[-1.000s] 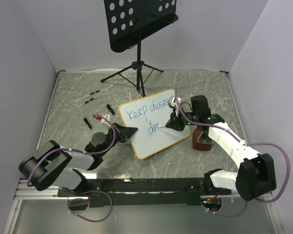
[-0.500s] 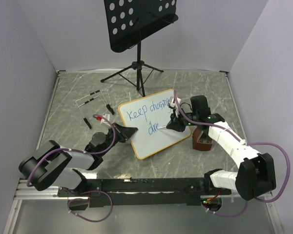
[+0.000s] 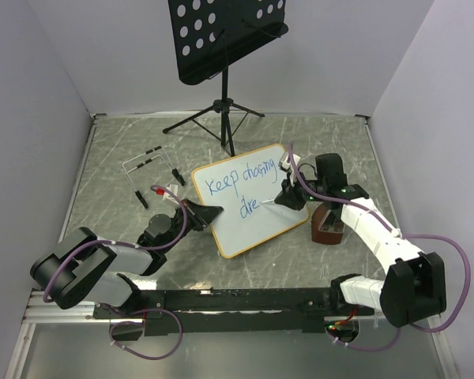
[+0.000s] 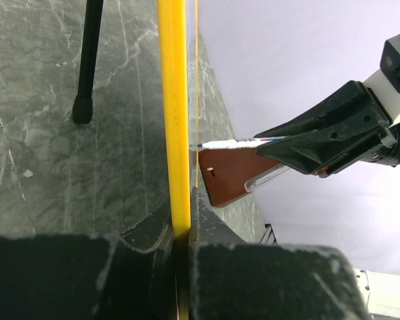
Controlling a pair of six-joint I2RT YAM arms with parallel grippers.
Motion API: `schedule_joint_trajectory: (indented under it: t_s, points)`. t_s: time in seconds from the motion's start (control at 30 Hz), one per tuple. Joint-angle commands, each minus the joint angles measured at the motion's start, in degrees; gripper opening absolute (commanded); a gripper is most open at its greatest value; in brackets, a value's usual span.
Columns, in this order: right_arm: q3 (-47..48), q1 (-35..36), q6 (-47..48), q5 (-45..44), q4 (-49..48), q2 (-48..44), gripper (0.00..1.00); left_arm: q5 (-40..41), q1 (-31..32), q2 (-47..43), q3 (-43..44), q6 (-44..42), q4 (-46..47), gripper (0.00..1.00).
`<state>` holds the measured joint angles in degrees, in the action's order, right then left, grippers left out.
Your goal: Write a sentence on the whiteboard
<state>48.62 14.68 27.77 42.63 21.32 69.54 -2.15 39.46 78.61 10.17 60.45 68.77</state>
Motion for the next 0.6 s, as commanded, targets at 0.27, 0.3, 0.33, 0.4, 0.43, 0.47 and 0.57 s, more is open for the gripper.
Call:
schedule_joint_trajectory:
  t_s: [0.27, 0.3, 0.33, 0.4, 0.43, 0.47, 0.57]
  points:
    - [-0.5, -0.5, -3.7, -4.8, -7.9, -0.4, 0.0, -1.9, 0.4, -1.0, 1.2, -3.1, 6.2, 0.01]
    - [-0.4, -0.5, -3.8, -4.6, -7.7, -0.1, 0.0, -1.9, 0.4, -0.9, 1.3, -3.1, 6.2, 0.01]
    - [-0.2, -0.5, -3.8, -4.7, -7.7, 0.2, 0.0, -1.9, 0.4, -0.8, 1.3, -3.1, 6.1, 0.01]
    - [-0.2, -0.5, -3.9, -4.5, -7.9, 0.5, 0.0, -2.0, 0.4, -0.8, 1.3, -3.1, 6.1, 0.01]
    - [-0.1, -0.4, -4.0, -4.3, -7.9, 0.6, 0.0, -2.0, 0.4, -0.7, 1.4, -3.1, 6.1, 0.01]
    - [-0.1, -0.3, -4.0, -4.2, -7.7, 0.9, 0.0, -2.0, 0.4, -0.6, 1.4, -3.1, 6.1, 0.01]
    - [0.1, 0.0, -4.1, -3.8, -7.8, 1.4, 0.0, -2.2, 0.4, -0.5, 1.6, -3.1, 6.2, 0.01]
